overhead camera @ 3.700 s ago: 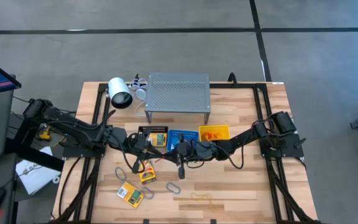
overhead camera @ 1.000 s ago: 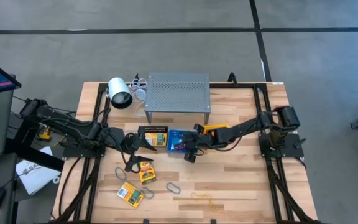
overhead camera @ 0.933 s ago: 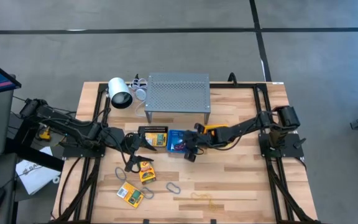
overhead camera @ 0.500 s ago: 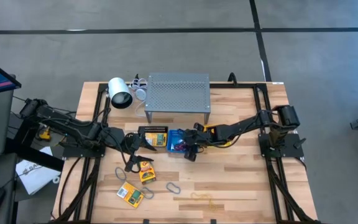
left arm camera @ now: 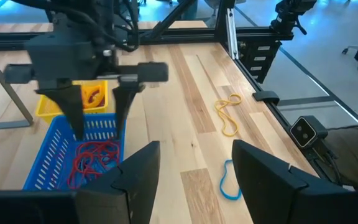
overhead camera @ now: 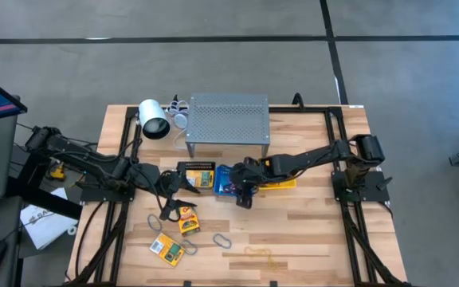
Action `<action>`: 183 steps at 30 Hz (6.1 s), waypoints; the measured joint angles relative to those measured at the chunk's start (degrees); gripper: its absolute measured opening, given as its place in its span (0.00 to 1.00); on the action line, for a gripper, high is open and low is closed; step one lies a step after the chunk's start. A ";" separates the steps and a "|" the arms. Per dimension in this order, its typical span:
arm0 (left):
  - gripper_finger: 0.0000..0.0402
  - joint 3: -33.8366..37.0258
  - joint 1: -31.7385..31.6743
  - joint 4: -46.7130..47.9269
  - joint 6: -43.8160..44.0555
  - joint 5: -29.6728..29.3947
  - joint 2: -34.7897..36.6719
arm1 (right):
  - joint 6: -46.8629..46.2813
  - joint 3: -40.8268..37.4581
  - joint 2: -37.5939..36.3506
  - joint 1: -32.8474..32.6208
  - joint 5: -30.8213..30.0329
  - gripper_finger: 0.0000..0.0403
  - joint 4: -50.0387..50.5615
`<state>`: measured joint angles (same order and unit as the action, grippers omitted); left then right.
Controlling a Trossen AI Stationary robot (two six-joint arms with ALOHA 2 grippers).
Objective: Pick & Place Office Desk Supplies
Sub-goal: Put the red rubber band into the blue bin, then put the top box of crayons into the black bin
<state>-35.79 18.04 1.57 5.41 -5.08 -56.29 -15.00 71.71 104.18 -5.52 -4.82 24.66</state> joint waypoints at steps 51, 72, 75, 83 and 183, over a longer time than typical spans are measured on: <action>0.45 -3.71 22.38 -3.35 16.09 -12.58 -9.75 | 5.35 -40.90 -23.20 -17.37 -4.22 0.56 -78.71; 0.45 -24.33 22.27 27.44 40.33 -18.75 -37.13 | 14.79 -40.86 -23.21 -22.76 -9.41 0.56 -75.92; 0.45 -28.11 22.27 31.78 43.26 -16.82 -38.94 | 12.97 -40.86 -23.21 -22.00 -9.27 0.56 -74.48; 0.45 -37.19 22.77 36.63 47.50 -9.32 -40.10 | 10.09 -40.86 -23.21 -22.10 -8.55 0.56 -72.71; 0.45 -59.64 23.94 69.80 66.86 -14.64 -69.22 | 7.93 -40.86 -23.19 -27.08 -7.24 0.56 -68.52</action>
<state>-95.43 41.99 71.37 72.27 -19.73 -125.51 -7.07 30.85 80.99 -32.60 -12.06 -43.86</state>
